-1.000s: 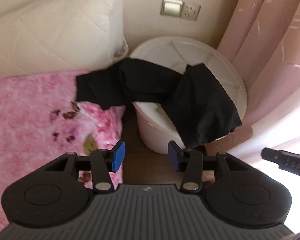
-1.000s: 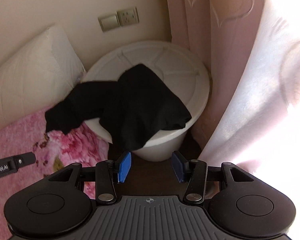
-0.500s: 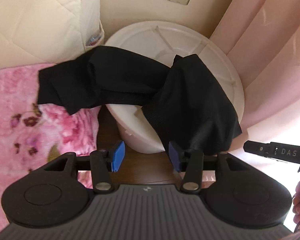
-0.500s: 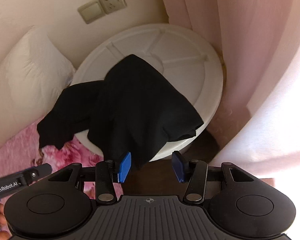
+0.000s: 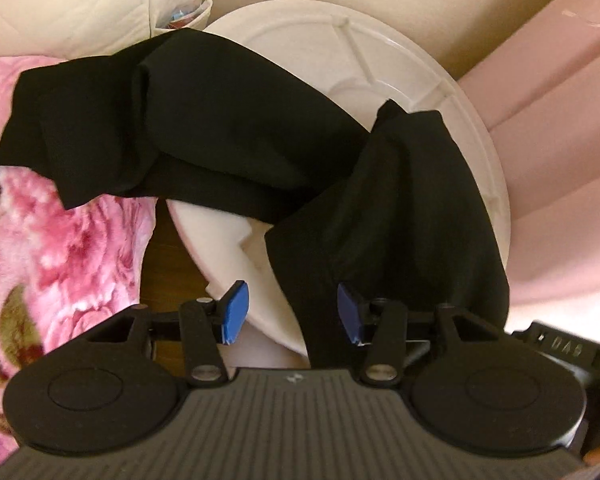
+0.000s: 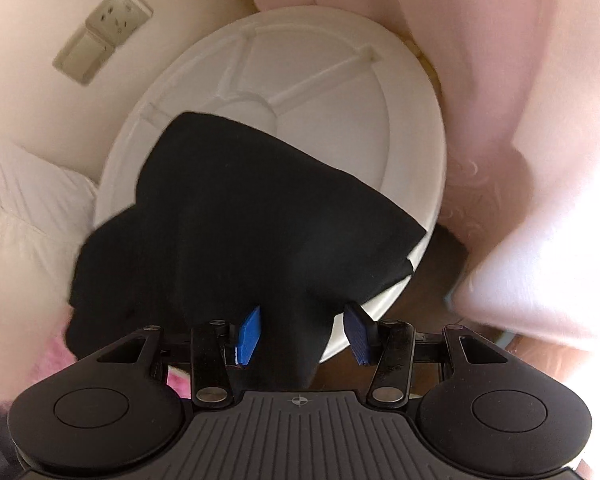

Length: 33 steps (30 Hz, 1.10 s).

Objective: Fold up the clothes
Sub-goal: 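Grasp the black trousers with the left gripper while the right gripper grasps them too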

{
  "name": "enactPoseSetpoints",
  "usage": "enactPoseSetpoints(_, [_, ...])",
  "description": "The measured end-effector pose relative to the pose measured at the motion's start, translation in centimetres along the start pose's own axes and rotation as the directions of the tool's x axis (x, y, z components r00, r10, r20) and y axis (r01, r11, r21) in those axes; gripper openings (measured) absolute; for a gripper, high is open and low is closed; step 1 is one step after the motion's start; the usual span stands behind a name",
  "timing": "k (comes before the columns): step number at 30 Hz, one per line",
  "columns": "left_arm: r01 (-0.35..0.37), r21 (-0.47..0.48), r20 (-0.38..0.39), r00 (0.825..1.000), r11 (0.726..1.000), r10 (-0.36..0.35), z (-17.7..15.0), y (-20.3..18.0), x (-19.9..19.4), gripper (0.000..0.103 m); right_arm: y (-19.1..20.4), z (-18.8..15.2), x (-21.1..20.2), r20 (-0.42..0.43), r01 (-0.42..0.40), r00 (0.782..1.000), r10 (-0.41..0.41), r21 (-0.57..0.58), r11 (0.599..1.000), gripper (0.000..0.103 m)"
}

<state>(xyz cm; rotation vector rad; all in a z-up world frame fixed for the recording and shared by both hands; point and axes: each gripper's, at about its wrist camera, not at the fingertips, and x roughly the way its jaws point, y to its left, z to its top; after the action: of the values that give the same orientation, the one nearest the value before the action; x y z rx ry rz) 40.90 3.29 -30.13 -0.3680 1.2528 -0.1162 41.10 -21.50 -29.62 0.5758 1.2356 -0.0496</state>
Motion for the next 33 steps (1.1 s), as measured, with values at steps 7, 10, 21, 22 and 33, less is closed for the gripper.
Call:
enactPoseSetpoints(7, [-0.053,-0.091,0.047,0.997,0.994,0.058,2.6,3.2,0.9,0.044,0.3,1.0,3.3,-0.021,0.061,0.998,-0.061,-0.016,0.998,0.05])
enactPoseSetpoints(10, [-0.093,-0.176,0.073,0.992,0.98,0.107,4.1,5.7,1.2,0.044,0.7,1.4,4.6,-0.028,0.084,0.996,-0.085,-0.029,0.996,0.05])
enactPoseSetpoints(21, [-0.021,-0.578,0.126,0.985,0.815,0.115,3.9,14.6,4.9,0.044,3.0,3.1,7.5,0.046,0.097,0.995,-0.091,-0.167,0.981,0.051])
enactPoseSetpoints(22, [0.005,-0.618,0.144,0.984,0.787,0.107,3.7,15.1,5.2,0.043,2.9,3.3,7.6,0.044,0.094,0.995,-0.087,-0.169,0.981,0.051])
enactPoseSetpoints(33, [0.167,-0.811,0.271,0.957,0.562,0.108,3.0,17.1,8.3,0.027,2.0,3.2,8.1,0.039,0.071,0.997,-0.065,-0.174,0.982,0.053])
